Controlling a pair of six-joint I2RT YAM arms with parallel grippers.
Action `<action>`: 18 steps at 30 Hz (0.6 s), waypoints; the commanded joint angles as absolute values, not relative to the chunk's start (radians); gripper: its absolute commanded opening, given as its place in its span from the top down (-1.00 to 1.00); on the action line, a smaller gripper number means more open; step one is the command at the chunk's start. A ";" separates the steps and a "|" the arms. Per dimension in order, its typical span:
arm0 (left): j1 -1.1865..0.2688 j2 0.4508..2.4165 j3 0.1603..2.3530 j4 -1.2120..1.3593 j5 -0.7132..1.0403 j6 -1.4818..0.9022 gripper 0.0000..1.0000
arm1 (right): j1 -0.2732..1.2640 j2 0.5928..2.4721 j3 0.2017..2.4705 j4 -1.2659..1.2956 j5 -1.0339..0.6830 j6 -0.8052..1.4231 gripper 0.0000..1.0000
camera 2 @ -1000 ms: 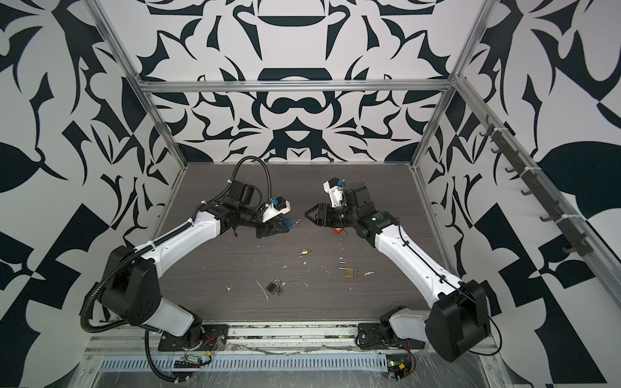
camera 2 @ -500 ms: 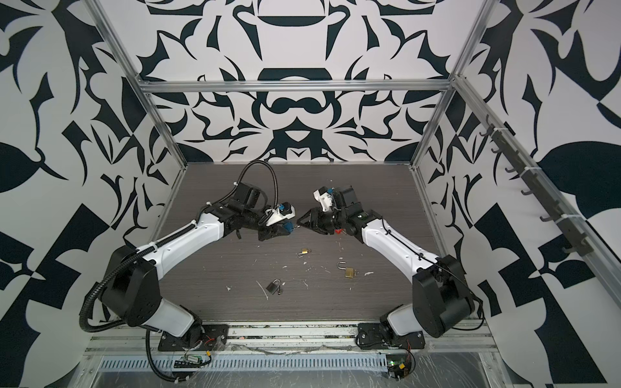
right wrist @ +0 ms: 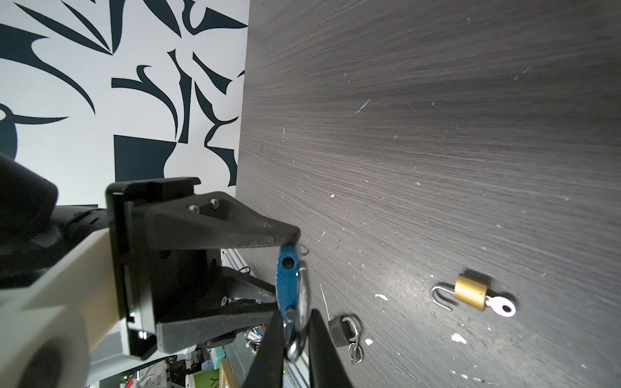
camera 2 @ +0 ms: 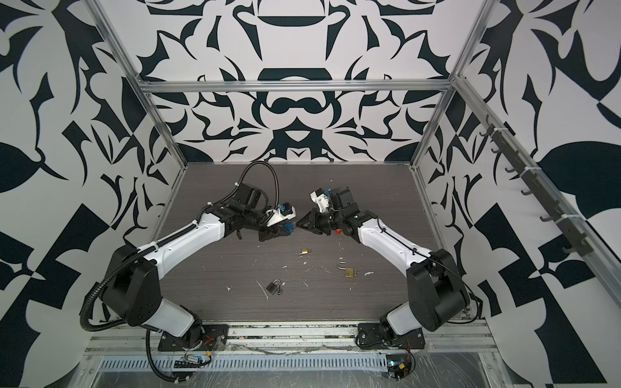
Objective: Lock with the key
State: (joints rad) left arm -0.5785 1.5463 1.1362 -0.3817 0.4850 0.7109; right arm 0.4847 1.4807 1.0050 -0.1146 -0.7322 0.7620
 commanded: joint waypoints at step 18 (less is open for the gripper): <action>-0.620 1.486 1.045 -0.147 0.434 0.658 1.00 | 0.498 1.506 0.972 -0.069 -0.824 0.627 1.00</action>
State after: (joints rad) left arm -0.6113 1.5246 1.0466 -0.2565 0.4099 0.6758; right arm 0.4835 1.5024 0.9829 -0.0917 -0.7532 0.6479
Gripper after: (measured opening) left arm 0.381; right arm 0.086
